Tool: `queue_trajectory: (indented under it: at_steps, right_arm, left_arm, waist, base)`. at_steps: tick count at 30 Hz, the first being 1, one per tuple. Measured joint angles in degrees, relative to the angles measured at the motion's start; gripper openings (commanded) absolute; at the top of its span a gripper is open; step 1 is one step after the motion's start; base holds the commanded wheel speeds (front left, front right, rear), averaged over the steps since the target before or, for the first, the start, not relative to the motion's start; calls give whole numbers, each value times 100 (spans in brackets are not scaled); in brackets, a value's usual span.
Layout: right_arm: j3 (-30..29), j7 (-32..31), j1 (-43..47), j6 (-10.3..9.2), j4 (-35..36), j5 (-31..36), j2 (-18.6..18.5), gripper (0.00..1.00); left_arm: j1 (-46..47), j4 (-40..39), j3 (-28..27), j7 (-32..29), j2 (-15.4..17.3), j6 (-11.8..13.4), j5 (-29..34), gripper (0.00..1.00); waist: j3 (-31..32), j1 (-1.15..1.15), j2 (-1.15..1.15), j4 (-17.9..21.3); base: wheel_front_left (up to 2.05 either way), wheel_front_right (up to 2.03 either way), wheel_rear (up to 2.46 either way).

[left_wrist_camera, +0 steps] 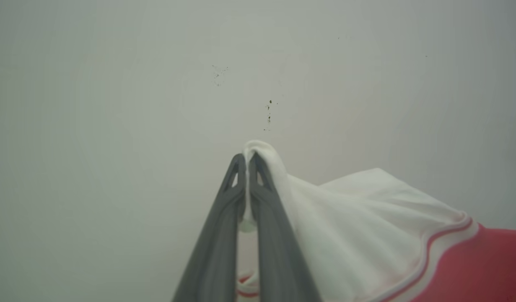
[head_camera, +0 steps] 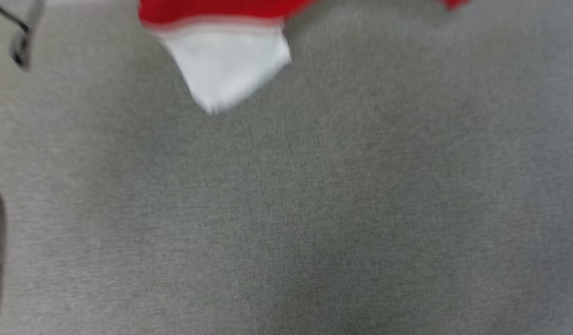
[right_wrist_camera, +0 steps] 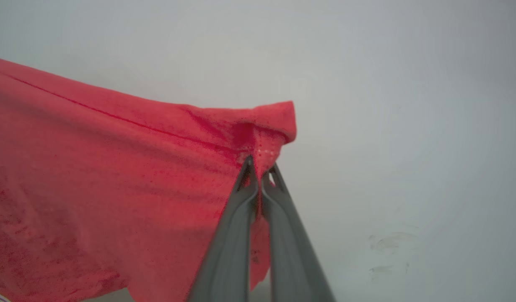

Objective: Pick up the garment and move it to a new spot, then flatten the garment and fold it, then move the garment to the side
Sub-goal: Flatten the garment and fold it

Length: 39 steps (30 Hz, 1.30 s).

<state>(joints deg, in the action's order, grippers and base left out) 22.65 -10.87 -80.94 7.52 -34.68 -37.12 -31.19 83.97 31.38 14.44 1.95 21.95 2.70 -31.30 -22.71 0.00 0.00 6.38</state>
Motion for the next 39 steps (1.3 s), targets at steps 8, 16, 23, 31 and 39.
queue_trajectory:
  at_steps: [8, 16, 23, 31, 39]
  right_arm:
    - [13, 594, -1099, 1, 44, 57, -215, 0]
    - [233, 883, -1627, 1, -266, -167, -223, 0]
    - [732, 1034, -1828, 1, -502, -390, -189, 0]
    - [1504, 1294, -1521, 1, -638, -784, -189, 0]
    - [2141, 1646, 130, 1, -439, -1515, -371, 0]
  left_arm:
    - [1567, 92, 125, -36, 46, 5, 281, 0]
    - [2008, 435, 189, 77, -35, -8, 332, 0]
    - [1981, 828, 245, 248, -40, -134, 296, 0]
    - [1202, 1370, 267, 601, -51, -409, 111, 0]
    - [-648, 1503, 54, 991, -53, -577, -366, 0]
  waist:
    - [-1056, 1, 0, 52]
    - [-1906, 1, 0, 48]
    - [-2354, 1, 0, -2]
    - [-2186, 1, 0, -56]
    - [-1400, 0, 0, -75]
  base:
    - [0, 0, 0]
    - [0, 0, 0]
    - [0, 0, 0]
    - [0, 0, 0]
    - [0, 0, 0]
